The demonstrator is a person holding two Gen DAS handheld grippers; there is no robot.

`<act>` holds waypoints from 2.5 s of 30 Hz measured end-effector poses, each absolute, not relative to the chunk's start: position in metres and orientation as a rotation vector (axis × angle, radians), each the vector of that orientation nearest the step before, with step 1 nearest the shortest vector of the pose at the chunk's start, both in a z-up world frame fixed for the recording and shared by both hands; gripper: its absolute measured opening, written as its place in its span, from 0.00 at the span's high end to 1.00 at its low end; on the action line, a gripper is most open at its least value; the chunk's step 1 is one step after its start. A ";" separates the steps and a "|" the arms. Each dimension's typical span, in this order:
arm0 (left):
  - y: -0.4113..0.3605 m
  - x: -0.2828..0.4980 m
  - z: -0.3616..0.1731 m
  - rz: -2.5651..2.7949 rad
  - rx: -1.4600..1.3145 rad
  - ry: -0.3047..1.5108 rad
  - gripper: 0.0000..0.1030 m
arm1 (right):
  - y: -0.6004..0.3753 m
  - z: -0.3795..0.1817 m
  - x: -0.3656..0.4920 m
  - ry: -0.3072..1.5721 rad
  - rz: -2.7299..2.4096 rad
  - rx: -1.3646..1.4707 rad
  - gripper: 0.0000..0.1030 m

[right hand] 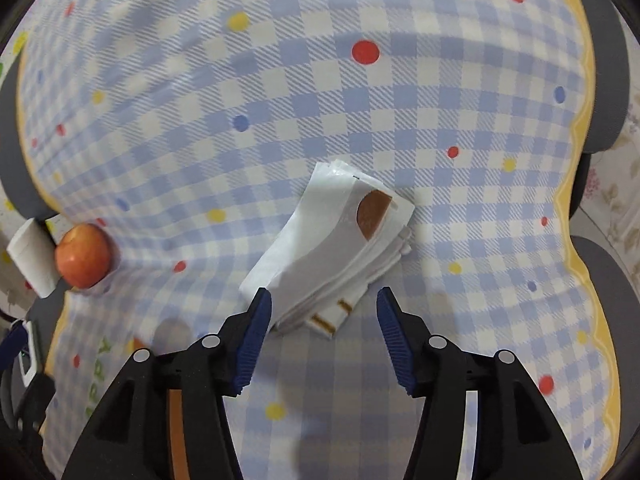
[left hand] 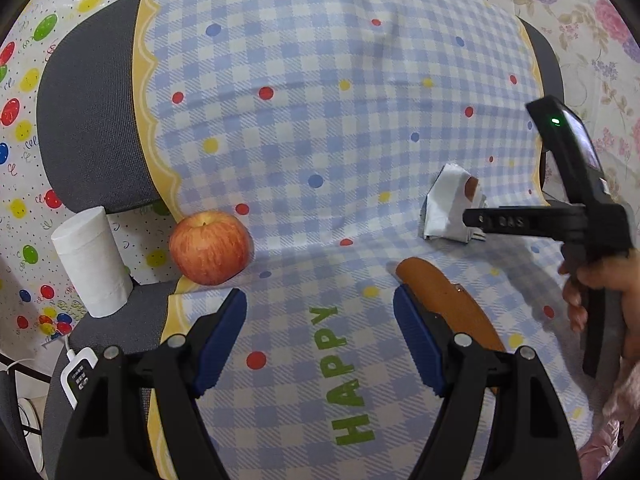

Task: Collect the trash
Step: 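Grasp the stack of white paper bags with the right gripper, then grasp the brown sheath with the left gripper while the right holds the paper bags, then carry sheath and paper bags over the pink bin and open both grippers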

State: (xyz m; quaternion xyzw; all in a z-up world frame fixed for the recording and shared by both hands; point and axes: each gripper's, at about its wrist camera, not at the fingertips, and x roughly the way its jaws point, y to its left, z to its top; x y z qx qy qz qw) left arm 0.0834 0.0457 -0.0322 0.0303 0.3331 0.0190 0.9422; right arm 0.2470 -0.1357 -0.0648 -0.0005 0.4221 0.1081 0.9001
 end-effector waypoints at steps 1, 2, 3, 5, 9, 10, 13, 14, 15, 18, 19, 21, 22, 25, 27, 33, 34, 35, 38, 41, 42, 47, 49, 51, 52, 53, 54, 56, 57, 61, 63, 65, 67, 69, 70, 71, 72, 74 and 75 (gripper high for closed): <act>0.047 0.084 -0.034 0.037 0.057 0.685 0.28 | -0.134 -0.069 0.253 0.890 0.218 -0.001 0.44; 0.048 0.085 -0.035 0.035 0.053 0.689 0.28 | -0.133 -0.073 0.258 0.910 0.215 0.000 0.45; 0.049 0.086 -0.037 0.033 0.046 0.695 0.28 | -0.133 -0.079 0.261 0.929 0.225 0.007 0.52; 0.051 0.086 -0.039 0.026 0.035 0.704 0.28 | -0.130 -0.075 0.257 0.911 0.258 0.001 0.92; 0.054 0.080 -0.037 0.024 0.027 0.708 0.28 | -0.107 -0.072 0.224 0.887 0.331 -0.147 0.95; 0.054 0.077 -0.037 0.023 0.023 0.709 0.28 | -0.104 -0.071 0.215 0.891 0.372 -0.151 0.95; 0.053 0.068 -0.035 0.017 0.027 0.710 0.28 | -0.097 -0.073 0.181 0.894 0.440 -0.188 0.96; 0.051 0.062 -0.034 0.012 0.030 0.710 0.28 | -0.099 -0.073 0.173 0.895 0.447 -0.185 0.96; 0.051 0.059 -0.033 0.007 0.031 0.709 0.28 | -0.103 -0.073 0.160 0.901 0.461 -0.159 0.95; 0.045 0.044 -0.030 -0.024 0.031 0.707 0.28 | -0.114 -0.072 0.126 0.908 0.478 -0.087 0.95; 0.043 0.038 -0.030 -0.041 0.023 0.710 0.28 | -0.119 -0.071 0.114 0.904 0.476 -0.065 0.95; 0.037 0.028 -0.030 -0.083 0.005 0.722 0.28 | -0.130 -0.066 0.096 0.868 0.449 -0.040 0.95; 0.032 0.024 -0.030 -0.099 0.004 0.726 0.28 | -0.136 -0.060 0.087 0.829 0.412 -0.050 0.95; 0.015 0.009 -0.029 -0.142 0.017 0.732 0.28 | -0.157 -0.043 0.073 0.742 0.325 -0.035 0.95; 0.003 0.001 -0.028 -0.166 0.030 0.735 0.28 | -0.173 -0.035 0.072 0.721 0.297 -0.011 0.95; -0.026 -0.005 -0.041 -0.211 0.069 0.769 0.28 | -0.203 -0.028 0.030 0.699 0.260 0.015 0.95; -0.028 -0.004 -0.043 -0.212 0.072 0.776 0.28 | -0.208 -0.028 0.023 0.699 0.255 0.026 0.95; -0.029 -0.003 -0.046 -0.205 0.074 0.784 0.28 | -0.214 -0.029 0.016 0.699 0.249 0.037 0.95; -0.030 0.000 -0.051 -0.203 0.049 0.808 0.33 | -0.226 -0.032 -0.002 0.703 0.236 0.063 0.95; -0.027 0.006 -0.061 -0.218 0.001 0.847 0.39 | -0.235 -0.037 -0.012 0.710 0.223 0.077 0.95; -0.028 0.007 -0.061 -0.208 -0.004 0.845 0.41 | -0.239 -0.039 -0.016 0.711 0.220 0.084 0.95; -0.041 0.006 -0.055 -0.210 0.045 0.817 0.73 | -0.248 -0.042 -0.026 0.710 0.212 0.115 0.94; -0.044 0.002 -0.049 -0.229 0.043 0.800 0.86 | -0.249 -0.042 -0.030 0.705 0.211 0.120 0.95; -0.049 -0.004 -0.042 -0.247 0.051 0.773 0.91 | -0.251 -0.040 -0.035 0.697 0.207 0.115 0.95; -0.051 -0.008 -0.038 -0.260 0.052 0.759 0.92 | -0.252 -0.039 -0.038 0.693 0.206 0.115 0.95; -0.053 -0.012 -0.034 -0.273 0.051 0.746 0.92 | -0.253 -0.037 -0.040 0.689 0.206 0.116 0.95; -0.056 -0.019 -0.028 -0.294 0.051 0.723 0.92 | -0.254 -0.036 -0.044 0.683 0.202 0.116 0.94; -0.062 -0.029 -0.018 -0.325 0.055 0.693 0.92 | -0.256 -0.034 -0.051 0.679 0.200 0.116 0.94; -0.066 -0.036 -0.013 -0.341 0.058 0.675 0.92 | -0.257 -0.033 -0.055 0.677 0.198 0.115 0.95; -0.083 -0.054 -0.005 -0.384 0.083 0.638 0.92 | -0.264 -0.031 -0.071 0.675 0.171 0.114 0.95; -0.093 -0.064 -0.006 -0.412 0.100 0.621 0.92 | -0.270 -0.031 -0.079 0.675 0.149 0.115 0.94; -0.105 -0.072 -0.010 -0.445 0.119 0.610 0.92 | -0.277 -0.032 -0.090 0.678 0.116 0.111 0.94; -0.119 -0.081 -0.014 -0.493 0.128 0.608 0.92 | -0.283 -0.033 -0.097 0.686 0.087 0.103 0.94; -0.132 -0.089 -0.017 -0.540 0.136 0.605 0.92 | -0.292 -0.036 -0.108 0.695 0.050 0.095 0.94; -0.139 -0.093 -0.019 -0.563 0.143 0.603 0.92 | -0.296 -0.037 -0.114 0.701 0.030 0.092 0.93; -0.145 -0.096 -0.020 -0.581 0.148 0.599 0.92 | -0.301 -0.039 -0.120 0.708 0.011 0.093 0.93; -0.153 -0.101 -0.022 -0.606 0.155 0.596 0.92 | -0.305 -0.041 -0.126 0.716 -0.004 0.096 0.93; -0.167 -0.110 -0.027 -0.652 0.172 0.593 0.92 | -0.312 -0.046 -0.136 0.728 -0.032 0.100 0.93; -0.173 -0.113 -0.030 -0.670 0.180 0.592 0.92 | -0.316 -0.049 -0.142 0.737 -0.049 0.102 0.93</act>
